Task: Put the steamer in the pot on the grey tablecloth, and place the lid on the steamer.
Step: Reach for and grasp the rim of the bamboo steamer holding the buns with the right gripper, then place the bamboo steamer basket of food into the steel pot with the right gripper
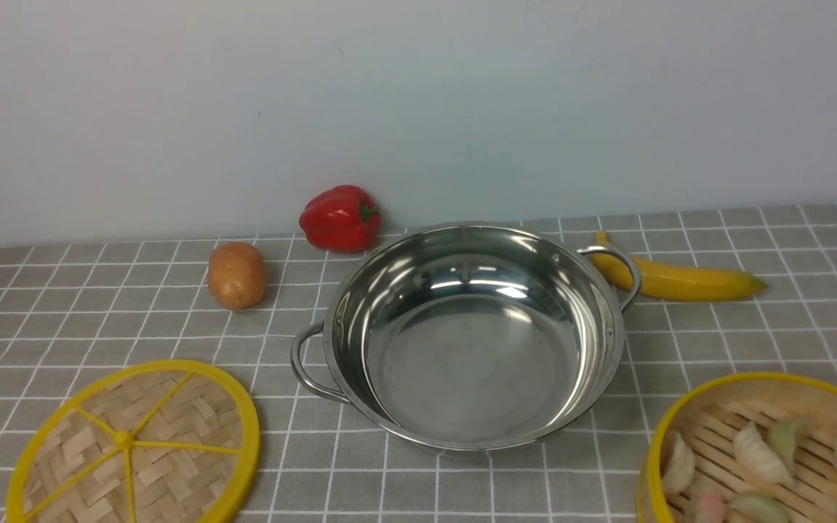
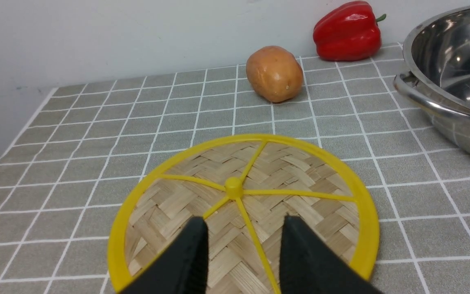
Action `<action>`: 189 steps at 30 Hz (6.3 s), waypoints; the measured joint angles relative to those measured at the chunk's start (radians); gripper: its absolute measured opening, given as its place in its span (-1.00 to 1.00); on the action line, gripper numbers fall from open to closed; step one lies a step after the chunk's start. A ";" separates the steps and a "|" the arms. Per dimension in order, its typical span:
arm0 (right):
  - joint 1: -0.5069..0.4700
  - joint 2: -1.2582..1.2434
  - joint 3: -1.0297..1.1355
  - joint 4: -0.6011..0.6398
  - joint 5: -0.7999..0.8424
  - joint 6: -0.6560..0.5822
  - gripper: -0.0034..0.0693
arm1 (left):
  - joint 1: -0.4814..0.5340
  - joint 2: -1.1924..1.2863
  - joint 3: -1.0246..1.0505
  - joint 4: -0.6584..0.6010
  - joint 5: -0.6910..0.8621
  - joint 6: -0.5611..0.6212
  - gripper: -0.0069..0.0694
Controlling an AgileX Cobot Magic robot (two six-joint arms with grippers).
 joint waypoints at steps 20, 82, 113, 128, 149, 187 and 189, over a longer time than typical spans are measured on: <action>0.045 0.738 -0.252 0.517 0.600 -1.195 -0.24 | 0.000 0.000 0.000 0.000 0.000 0.000 -0.18; 0.674 1.493 -0.355 -0.214 0.481 -0.395 -0.16 | 0.000 0.000 0.000 0.000 0.000 0.000 -0.18; 0.675 1.172 -0.466 -0.381 0.784 -0.350 -0.74 | 0.000 0.000 0.000 0.000 0.000 0.000 -0.18; 0.729 1.520 -1.100 -0.314 0.791 -0.716 -0.74 | 0.000 0.000 0.000 0.000 0.000 0.000 -0.18; 0.818 1.775 -1.223 -0.374 0.796 -0.828 -0.74 | 0.000 0.000 0.000 0.000 0.000 0.000 -0.18; 0.834 1.970 -1.224 -0.439 0.796 -1.003 -0.74 | 0.000 0.000 0.000 0.000 0.000 0.000 -0.18; 0.824 1.974 -1.224 -0.438 0.795 -1.003 -0.74 | 0.000 0.000 0.000 0.000 0.000 0.000 -0.18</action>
